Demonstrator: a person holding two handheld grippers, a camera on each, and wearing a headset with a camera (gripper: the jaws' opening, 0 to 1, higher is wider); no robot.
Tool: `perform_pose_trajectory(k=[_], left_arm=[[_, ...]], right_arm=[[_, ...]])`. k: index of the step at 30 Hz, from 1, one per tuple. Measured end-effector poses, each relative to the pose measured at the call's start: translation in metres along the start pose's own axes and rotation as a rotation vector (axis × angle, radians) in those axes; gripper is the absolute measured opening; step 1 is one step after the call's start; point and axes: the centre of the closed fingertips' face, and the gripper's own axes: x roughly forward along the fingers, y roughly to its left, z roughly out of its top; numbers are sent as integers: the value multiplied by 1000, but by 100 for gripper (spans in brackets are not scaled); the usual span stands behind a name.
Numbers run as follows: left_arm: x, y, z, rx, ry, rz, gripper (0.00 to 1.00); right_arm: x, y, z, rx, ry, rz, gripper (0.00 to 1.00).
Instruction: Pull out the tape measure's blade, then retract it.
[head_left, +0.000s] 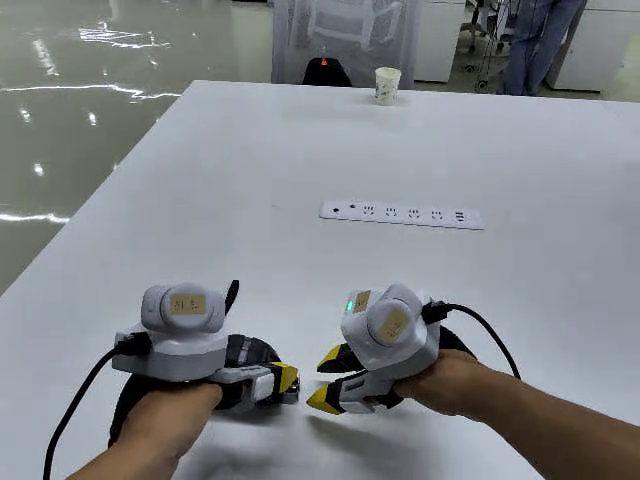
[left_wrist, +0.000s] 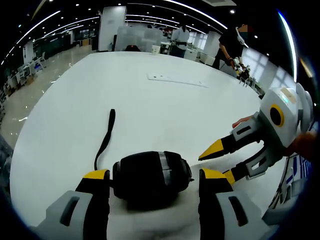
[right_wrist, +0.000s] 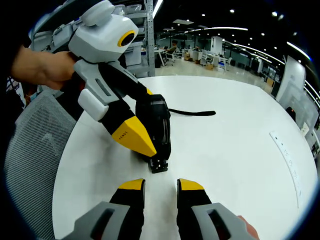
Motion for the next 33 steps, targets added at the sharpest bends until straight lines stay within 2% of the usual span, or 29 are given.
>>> perform_pose_trajectory(k=[6,13,27,30,33], left_arm=[[-4,-5,-4,26,3,-27,71],[-8,-10,-9,42,-15,-62,74],[-21,-15,-15,104,-41,-97,83],[-24,-14,-17,131,-43,-91,85],[-27,-13,-19,131,-45,-98,86]], right_arm=[[-14,-2,-9,38,-23,-34,25],[-29,0,-17,66,-41,-71,29],[-54,5,-28,118,-90,-160,35],[-60,6,-31,131,-104,-178,38],[-66,7,-34,142,-113,-195,39]])
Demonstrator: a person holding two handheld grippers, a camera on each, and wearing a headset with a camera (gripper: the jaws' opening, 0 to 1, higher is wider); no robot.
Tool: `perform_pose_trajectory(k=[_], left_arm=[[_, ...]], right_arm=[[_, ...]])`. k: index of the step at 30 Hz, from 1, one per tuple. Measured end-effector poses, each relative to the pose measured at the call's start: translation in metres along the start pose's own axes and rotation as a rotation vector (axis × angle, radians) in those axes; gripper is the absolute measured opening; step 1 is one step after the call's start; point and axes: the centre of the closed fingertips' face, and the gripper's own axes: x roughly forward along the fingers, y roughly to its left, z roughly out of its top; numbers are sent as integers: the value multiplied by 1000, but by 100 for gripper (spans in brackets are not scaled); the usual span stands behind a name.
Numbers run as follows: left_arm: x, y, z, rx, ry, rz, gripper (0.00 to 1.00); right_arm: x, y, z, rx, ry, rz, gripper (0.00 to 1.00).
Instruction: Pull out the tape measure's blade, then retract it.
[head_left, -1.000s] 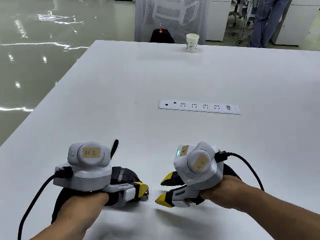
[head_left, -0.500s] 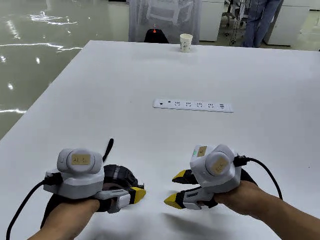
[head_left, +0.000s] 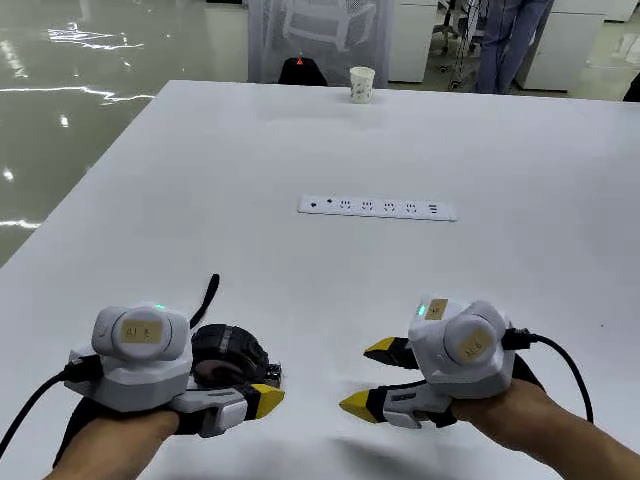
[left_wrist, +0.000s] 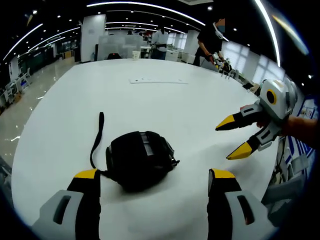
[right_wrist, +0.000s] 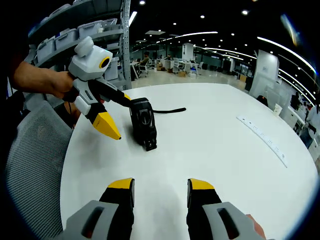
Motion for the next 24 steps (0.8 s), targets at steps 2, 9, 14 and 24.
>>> perform_pose_trajectory(k=[2,9,14,24], left_arm=[[-2,0,-1,3,-5,-1,86],[-7,-1,-5,25,-11,-7,87],[-12,-2,-4,56,-35,-17,87],[-22,-3,0,68,-102,-38,90]], right_arm=[[-5,0,-2,7,-6,-11,40],[-18,0,-10,37,-29,-53,44],[-28,0,-15,60,-55,-85,49],[-48,-1,-25,92,-74,-138,55]])
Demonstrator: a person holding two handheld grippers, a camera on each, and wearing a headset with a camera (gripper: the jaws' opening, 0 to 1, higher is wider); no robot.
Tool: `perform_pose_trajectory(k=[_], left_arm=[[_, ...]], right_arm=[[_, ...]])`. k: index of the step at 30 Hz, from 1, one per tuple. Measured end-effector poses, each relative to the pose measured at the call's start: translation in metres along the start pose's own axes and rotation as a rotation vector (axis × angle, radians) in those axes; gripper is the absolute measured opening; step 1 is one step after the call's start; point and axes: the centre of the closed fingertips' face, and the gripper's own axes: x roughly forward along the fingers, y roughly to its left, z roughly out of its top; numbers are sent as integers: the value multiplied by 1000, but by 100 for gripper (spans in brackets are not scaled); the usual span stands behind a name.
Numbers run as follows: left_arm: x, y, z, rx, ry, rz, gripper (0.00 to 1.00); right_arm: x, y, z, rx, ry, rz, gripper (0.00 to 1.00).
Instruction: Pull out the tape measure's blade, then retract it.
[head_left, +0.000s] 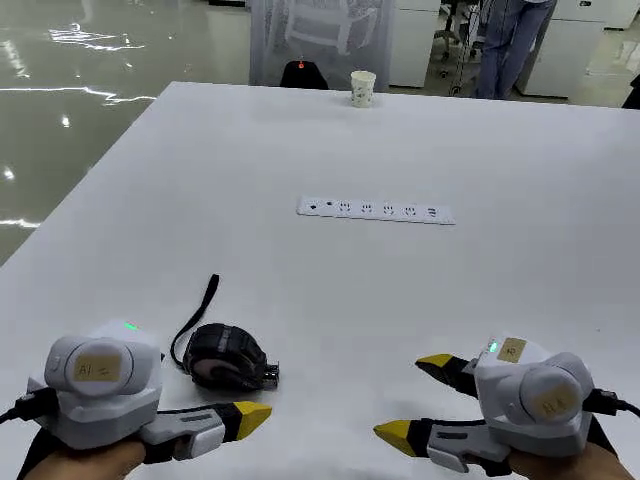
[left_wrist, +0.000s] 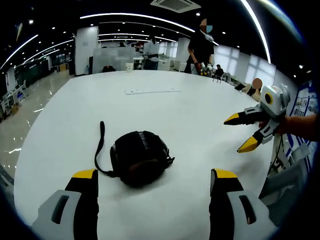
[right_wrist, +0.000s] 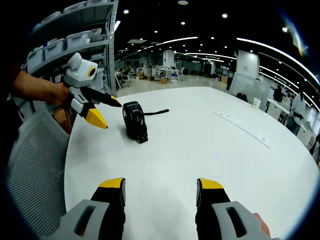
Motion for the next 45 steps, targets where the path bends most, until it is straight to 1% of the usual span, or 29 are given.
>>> perform_pose_trajectory(k=[12,16,18,22,26,35,39,45], left_arm=[[-10,-6,-4,39,-29,-29,93],[-16,-11,-4,58,-45,-43,95],[-18,-13,-5,75,-48,-47,96],[-21,-16,-9,83,-43,-52,98],[-26,-21,-12,79,-53,-48,99],[-35,-32,-20,72,-55,-42,99],[-37,-37,-24,70,-50,-42,99],[-43,-41,-24,55,-56,-37,99]], right_arm=[[-18,3,-10,37,-12,-42,63],[-23,6,-12,51,-21,-56,67],[-25,8,-14,56,-25,-63,69],[-28,12,-15,74,-33,-78,73],[-30,20,-15,90,-42,-85,75],[-33,34,-9,139,-78,-109,81],[-33,38,-8,149,-82,-116,84],[-35,44,-5,173,-90,-129,89]])
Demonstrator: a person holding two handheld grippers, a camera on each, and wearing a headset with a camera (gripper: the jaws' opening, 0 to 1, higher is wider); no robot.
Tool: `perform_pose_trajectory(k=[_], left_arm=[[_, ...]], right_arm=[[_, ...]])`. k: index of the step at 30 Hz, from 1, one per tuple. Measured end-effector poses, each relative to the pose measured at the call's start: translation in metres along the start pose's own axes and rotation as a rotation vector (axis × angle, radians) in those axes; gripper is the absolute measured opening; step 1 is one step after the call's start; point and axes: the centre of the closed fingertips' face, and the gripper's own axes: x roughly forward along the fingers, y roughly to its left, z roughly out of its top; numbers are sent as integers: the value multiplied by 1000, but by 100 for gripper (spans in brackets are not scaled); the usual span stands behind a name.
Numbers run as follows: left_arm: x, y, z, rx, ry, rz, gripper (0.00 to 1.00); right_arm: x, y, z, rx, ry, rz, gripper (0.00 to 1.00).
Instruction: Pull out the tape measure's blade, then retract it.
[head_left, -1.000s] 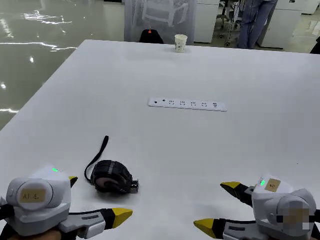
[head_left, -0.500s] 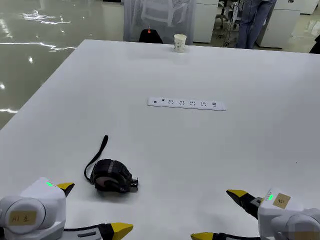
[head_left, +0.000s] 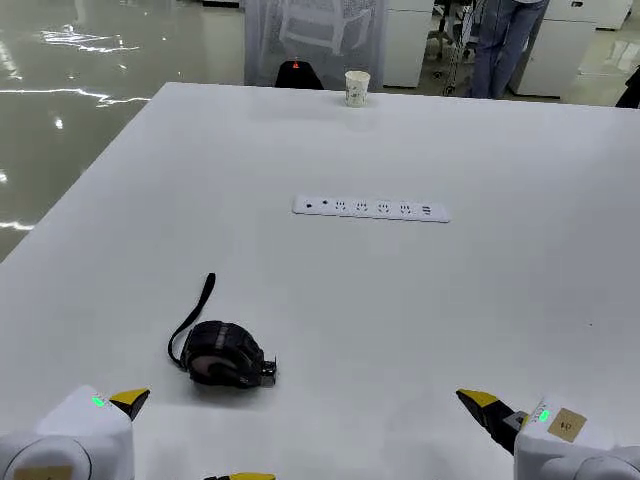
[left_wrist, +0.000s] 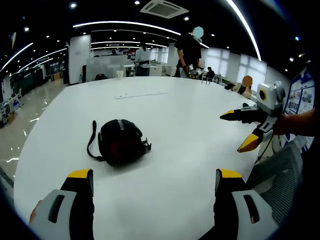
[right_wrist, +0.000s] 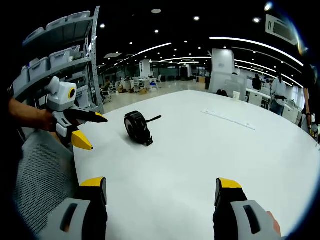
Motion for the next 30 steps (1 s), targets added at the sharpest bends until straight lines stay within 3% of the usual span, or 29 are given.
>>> perform_pose_trajectory(k=[8,19,30], left_arm=[[-8,-1,1,-5,-23,31,99],[-15,-10,5,10,-50,36,99],[-17,-11,4,32,-59,27,99]], right_arm=[[-3,6,0,25,-2,-17,93],[-9,13,0,67,-11,-53,99],[-14,14,-1,82,-20,-76,99]])
